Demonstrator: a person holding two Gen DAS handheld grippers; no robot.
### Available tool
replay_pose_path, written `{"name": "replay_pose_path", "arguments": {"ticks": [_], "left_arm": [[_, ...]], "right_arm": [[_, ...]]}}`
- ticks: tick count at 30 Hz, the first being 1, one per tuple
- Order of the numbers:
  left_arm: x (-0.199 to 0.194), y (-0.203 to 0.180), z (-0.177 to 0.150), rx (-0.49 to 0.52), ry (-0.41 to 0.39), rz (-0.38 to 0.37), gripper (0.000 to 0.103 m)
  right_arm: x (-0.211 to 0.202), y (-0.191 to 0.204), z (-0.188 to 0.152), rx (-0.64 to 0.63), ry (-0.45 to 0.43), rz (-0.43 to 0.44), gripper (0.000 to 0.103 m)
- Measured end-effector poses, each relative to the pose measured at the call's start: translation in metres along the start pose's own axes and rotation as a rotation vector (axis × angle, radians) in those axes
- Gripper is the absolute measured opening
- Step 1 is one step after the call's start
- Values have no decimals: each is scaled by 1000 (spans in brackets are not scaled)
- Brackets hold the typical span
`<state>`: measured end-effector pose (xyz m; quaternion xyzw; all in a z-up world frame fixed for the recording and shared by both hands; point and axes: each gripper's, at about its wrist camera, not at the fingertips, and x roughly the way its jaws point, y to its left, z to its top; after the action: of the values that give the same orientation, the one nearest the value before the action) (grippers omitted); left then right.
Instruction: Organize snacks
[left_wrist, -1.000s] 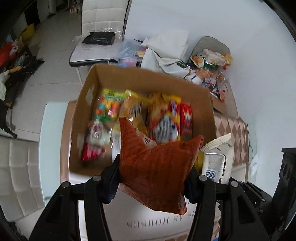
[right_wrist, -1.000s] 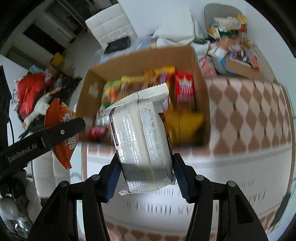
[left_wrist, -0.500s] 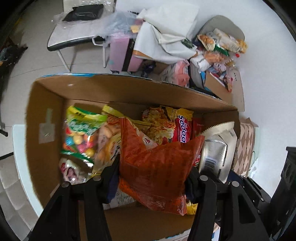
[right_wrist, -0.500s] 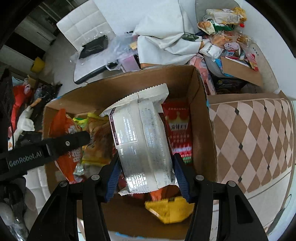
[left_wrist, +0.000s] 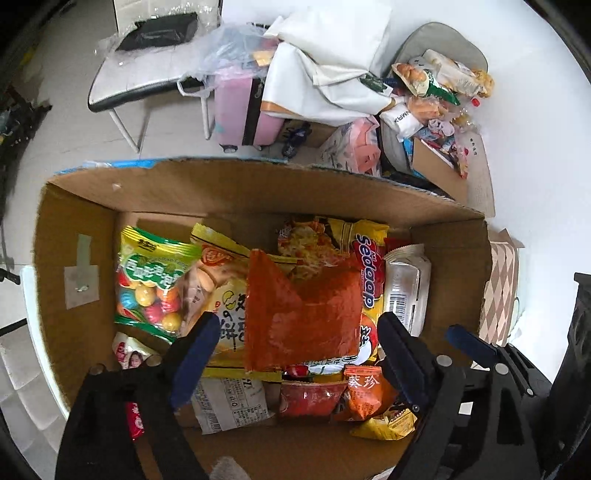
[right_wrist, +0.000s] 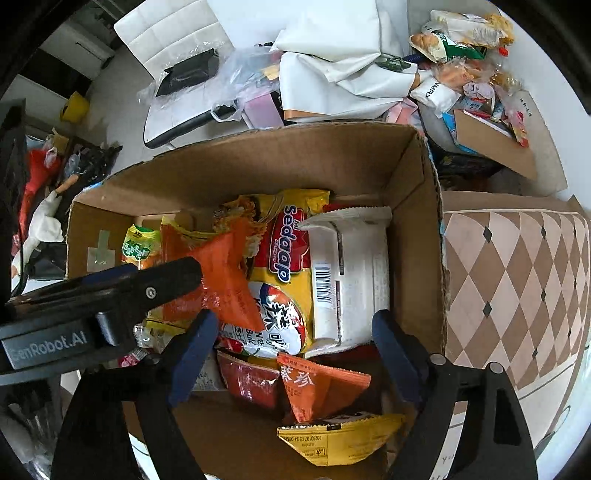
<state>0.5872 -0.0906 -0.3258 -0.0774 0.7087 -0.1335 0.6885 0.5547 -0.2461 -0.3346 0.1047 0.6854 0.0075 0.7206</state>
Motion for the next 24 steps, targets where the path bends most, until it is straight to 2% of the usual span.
{"name": "replay_pose_path", "arguments": {"ticks": [6, 13, 24], "left_arm": [[-22, 1, -18, 17, -86, 58, 87], [-47, 14, -65, 0, -203, 111, 87], [-78, 18, -130, -25, -283, 170, 87]], "right_arm": [[-15, 0, -13, -1, -28, -22, 89], [-39, -6, -43, -3, -93, -77, 89], [-86, 2, -99, -29, -187, -85, 89]]}}
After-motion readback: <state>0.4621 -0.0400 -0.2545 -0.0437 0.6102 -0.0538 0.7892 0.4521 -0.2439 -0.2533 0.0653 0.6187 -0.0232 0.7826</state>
